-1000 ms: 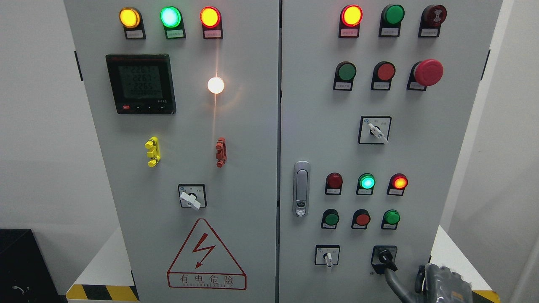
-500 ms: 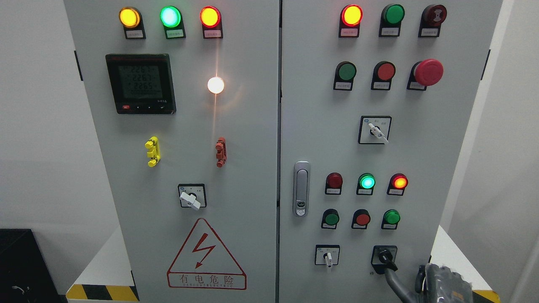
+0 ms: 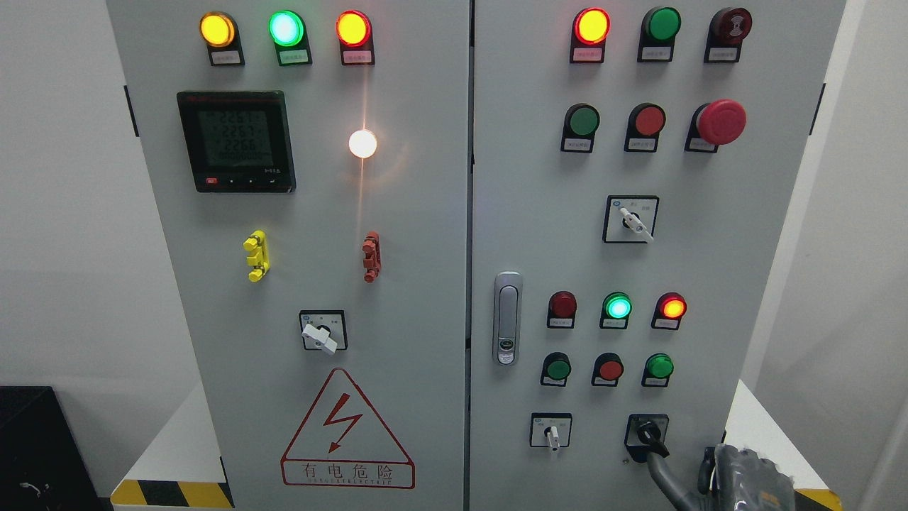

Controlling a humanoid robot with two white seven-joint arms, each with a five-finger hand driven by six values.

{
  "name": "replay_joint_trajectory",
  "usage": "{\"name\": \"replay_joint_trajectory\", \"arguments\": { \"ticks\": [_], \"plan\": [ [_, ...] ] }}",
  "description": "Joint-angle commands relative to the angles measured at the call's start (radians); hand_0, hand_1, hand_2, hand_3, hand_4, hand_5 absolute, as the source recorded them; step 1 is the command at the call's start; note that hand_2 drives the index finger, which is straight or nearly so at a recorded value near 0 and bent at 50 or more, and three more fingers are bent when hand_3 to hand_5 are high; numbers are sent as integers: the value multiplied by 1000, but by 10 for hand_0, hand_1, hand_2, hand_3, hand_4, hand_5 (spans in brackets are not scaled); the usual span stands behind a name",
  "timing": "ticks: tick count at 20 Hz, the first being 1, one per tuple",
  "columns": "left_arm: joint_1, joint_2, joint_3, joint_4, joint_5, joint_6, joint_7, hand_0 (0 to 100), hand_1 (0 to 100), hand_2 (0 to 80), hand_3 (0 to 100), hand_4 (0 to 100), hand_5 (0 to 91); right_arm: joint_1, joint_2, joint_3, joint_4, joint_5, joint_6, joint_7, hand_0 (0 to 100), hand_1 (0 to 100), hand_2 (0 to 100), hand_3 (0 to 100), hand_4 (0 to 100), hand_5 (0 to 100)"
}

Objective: Flip black knob to close circuit

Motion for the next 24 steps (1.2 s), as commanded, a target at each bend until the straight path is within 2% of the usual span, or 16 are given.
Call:
{"name": "replay_joint_trajectory", "arguments": {
  "ticks": [1,15,24],
  "plan": [
    [23,0,0,-29,0,1,-1,120,556,0,0,0,0,1,-1,42,7,2,1,1,0,0,866,1000,961,1000],
    [23,0,0,-29,0,1,-1,120,556,0,0,0,0,20,-2,80,-2,2,0,-4,0,0,864,1000,961,1000],
    [22,0,0,-29,0,1,-1,120,556,0,0,0,0,109,13,92,-117,-22,-3,-5,0,0,852,1000,955,1000]
  ]
}}
